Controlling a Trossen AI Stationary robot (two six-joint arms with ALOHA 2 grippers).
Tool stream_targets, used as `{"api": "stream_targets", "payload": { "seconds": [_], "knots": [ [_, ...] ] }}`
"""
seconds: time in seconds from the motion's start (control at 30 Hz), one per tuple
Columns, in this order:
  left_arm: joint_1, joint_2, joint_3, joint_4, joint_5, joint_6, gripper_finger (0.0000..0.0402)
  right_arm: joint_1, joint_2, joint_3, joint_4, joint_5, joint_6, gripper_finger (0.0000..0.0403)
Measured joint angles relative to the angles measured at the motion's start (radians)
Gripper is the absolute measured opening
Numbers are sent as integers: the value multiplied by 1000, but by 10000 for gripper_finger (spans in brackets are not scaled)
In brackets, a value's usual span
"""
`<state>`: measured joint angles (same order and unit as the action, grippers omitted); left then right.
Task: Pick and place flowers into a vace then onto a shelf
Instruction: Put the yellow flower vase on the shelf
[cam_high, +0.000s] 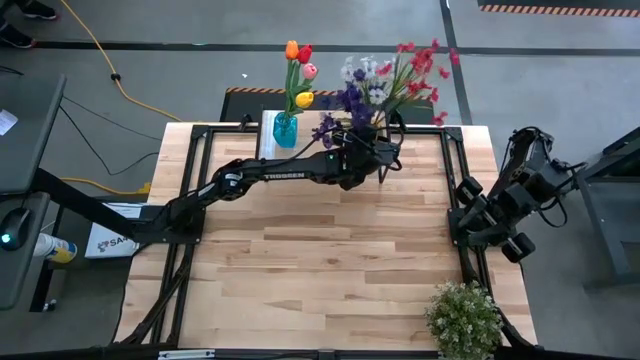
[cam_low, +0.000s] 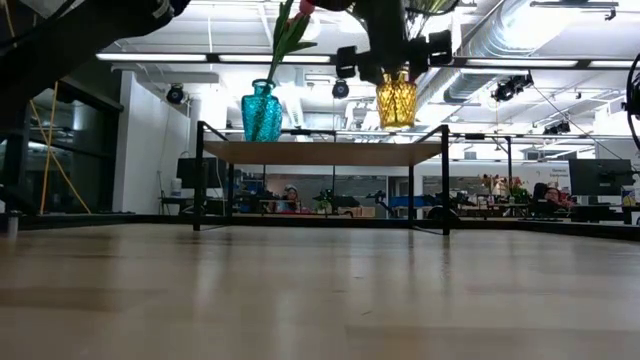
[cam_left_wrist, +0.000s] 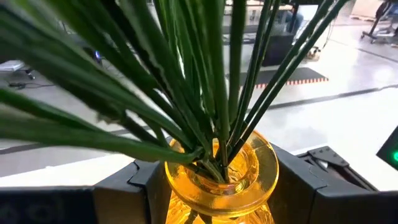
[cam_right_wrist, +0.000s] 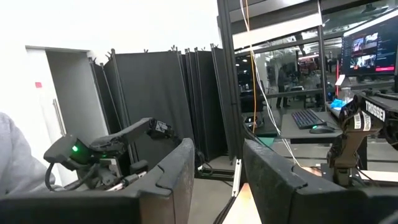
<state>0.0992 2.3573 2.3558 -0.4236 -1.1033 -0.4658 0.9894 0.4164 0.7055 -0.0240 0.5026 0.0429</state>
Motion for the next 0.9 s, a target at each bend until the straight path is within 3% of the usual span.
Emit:
{"api": "stream_targets", "payload": {
  "seconds": [0.9],
  "knots": [
    [6,0,-51,-2,-6,-13,239,0,0,0,-3,-8,1,130]
  ]
}}
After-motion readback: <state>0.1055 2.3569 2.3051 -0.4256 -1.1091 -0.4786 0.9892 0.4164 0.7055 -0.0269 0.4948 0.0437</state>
